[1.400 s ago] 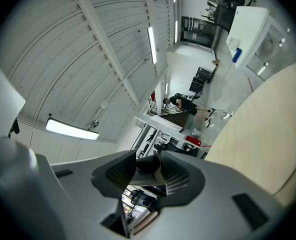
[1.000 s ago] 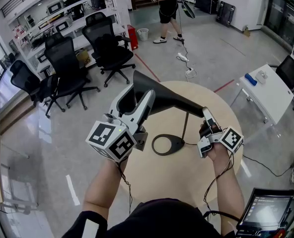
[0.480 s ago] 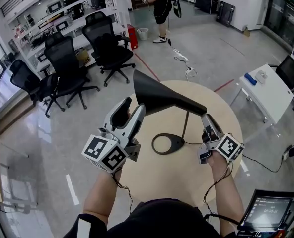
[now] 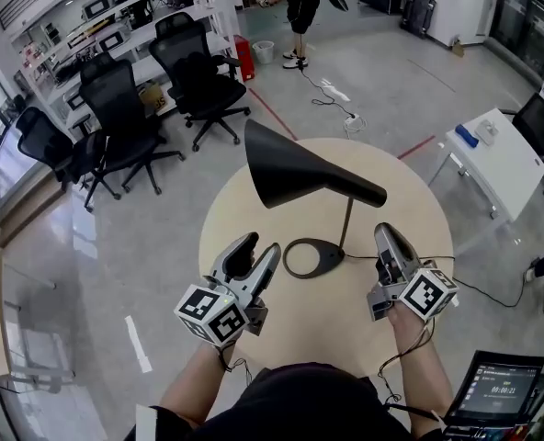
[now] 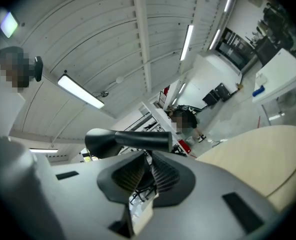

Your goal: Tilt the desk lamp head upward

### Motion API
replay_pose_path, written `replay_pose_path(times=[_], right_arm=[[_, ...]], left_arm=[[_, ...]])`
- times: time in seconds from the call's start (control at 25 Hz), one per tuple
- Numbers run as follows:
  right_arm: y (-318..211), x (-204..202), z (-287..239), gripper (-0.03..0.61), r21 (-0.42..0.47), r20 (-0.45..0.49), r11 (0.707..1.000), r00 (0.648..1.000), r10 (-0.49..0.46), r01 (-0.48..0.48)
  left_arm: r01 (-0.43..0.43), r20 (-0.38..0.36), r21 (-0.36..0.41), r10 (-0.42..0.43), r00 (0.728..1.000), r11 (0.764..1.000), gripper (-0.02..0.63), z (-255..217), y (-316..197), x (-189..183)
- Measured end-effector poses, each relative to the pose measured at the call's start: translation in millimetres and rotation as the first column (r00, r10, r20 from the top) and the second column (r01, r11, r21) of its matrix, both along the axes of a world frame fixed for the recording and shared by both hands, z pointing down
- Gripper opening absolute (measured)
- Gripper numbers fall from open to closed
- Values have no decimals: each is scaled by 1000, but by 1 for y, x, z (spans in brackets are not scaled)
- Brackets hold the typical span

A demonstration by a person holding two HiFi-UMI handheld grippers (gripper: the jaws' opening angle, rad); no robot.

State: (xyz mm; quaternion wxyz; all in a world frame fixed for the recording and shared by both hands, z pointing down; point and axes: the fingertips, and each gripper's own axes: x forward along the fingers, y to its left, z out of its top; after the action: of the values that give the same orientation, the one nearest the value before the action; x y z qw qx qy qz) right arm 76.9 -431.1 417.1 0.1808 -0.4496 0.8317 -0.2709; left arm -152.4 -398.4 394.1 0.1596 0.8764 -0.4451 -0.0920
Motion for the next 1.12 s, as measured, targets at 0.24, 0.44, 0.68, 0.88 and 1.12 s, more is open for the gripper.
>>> replay_pose_path(times=[0.24, 0.44, 0.68, 0.88, 1.12], right_arm=[[32, -21, 14, 5, 4, -103, 997, 992, -78, 79], [58, -47, 36, 5, -27, -229, 988, 961, -152, 149], [78, -65, 60, 5, -44, -330, 984, 927, -177, 172], [81, -66, 63, 5, -45, -378, 986, 910, -168, 163], [84, -68, 57, 5, 2, -440, 987, 886, -146, 163]], left_arm=[[-87, -1, -139, 87, 996, 987, 221, 58, 27, 32], [-120, -8, -213, 121, 993, 970, 221, 86, 42, 43], [-135, -15, -262, 136, 991, 955, 221, 102, 53, 49], [-156, -22, -286, 156, 987, 945, 221, 107, 60, 55], [-167, -31, -305, 166, 986, 938, 221, 112, 63, 60]])
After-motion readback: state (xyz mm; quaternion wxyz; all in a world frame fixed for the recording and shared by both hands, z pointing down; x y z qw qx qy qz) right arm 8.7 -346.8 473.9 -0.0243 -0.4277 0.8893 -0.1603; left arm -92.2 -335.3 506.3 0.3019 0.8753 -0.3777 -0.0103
